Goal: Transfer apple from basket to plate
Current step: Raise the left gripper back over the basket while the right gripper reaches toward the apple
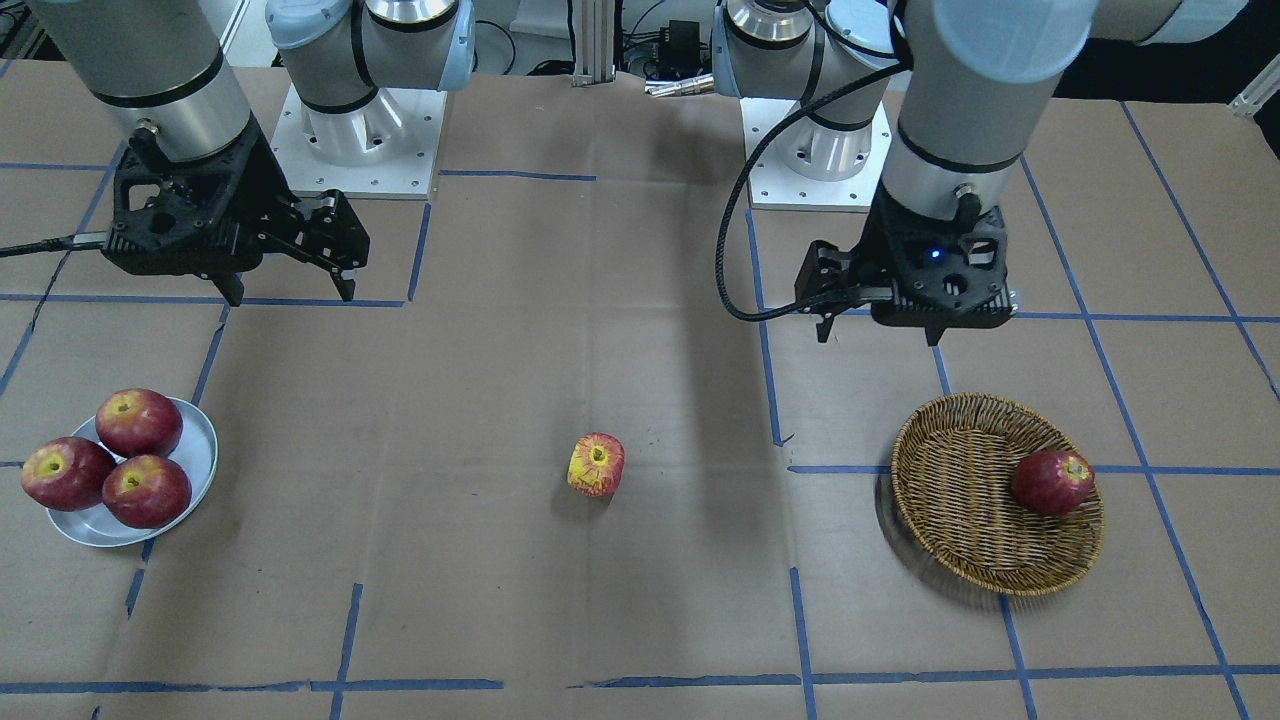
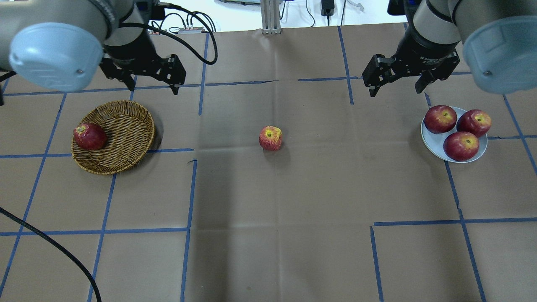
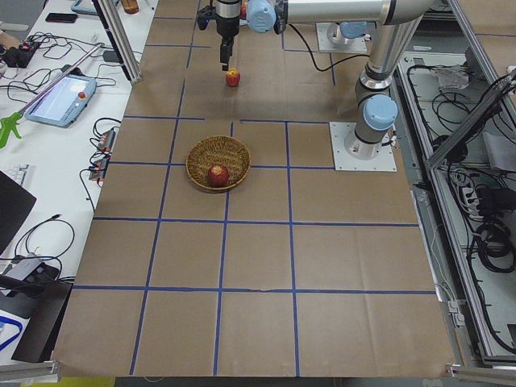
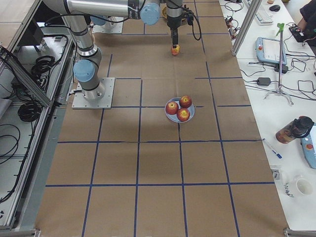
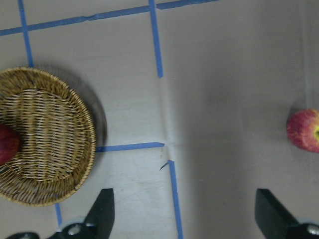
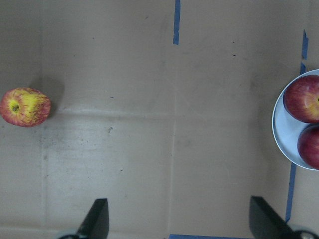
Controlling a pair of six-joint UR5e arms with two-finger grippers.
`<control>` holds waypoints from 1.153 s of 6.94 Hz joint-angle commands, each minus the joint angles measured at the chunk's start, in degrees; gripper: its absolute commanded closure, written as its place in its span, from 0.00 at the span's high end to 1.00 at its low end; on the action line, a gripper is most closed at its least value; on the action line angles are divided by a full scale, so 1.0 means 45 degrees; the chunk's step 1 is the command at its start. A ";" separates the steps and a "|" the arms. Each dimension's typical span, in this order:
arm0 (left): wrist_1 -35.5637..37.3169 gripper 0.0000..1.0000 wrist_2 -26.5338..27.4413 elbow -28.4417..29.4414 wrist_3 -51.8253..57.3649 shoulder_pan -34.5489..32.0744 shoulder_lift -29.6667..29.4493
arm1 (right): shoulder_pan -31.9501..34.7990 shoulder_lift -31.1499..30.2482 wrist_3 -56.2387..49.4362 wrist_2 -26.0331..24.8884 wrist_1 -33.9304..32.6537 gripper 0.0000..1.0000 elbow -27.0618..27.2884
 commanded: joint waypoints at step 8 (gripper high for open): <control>-0.1766 0.99 -0.0738 0.0181 0.0484 0.0588 0.0853 | 0.5435 0.6502 0.6322 -0.1209 -0.6302 1.00 -0.0959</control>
